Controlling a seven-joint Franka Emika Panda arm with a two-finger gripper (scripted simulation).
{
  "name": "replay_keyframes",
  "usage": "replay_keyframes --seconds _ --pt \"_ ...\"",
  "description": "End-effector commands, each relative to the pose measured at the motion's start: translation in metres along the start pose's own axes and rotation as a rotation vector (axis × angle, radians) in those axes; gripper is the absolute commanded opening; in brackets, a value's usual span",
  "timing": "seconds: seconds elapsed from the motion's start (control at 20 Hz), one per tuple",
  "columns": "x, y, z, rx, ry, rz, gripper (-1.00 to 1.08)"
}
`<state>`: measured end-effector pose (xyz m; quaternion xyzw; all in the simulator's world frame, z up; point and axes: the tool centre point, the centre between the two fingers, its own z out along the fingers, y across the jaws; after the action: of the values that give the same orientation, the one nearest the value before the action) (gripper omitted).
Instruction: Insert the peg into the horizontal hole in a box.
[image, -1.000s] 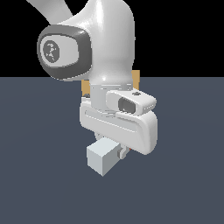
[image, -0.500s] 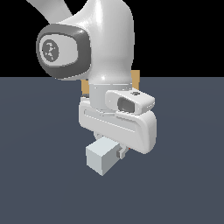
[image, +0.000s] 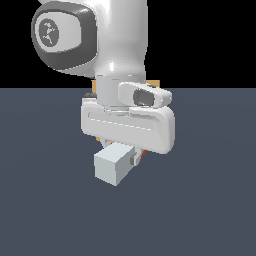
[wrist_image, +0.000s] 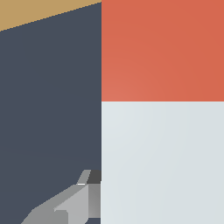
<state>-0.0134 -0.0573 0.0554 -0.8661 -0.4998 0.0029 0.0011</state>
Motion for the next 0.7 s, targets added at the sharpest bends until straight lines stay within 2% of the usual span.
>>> replay_keyframes --seconds 0.0,0.3,0.65 --pt "0.000 -0.002 -0.016 -0.006 0.002 -0.060 -1.00" --pt "-0.002 -0.011 -0.044 -0.006 0.002 -0.194 -1.00" --pt "-0.004 -0.016 -0.061 -0.006 0.002 -0.274 -1.00"
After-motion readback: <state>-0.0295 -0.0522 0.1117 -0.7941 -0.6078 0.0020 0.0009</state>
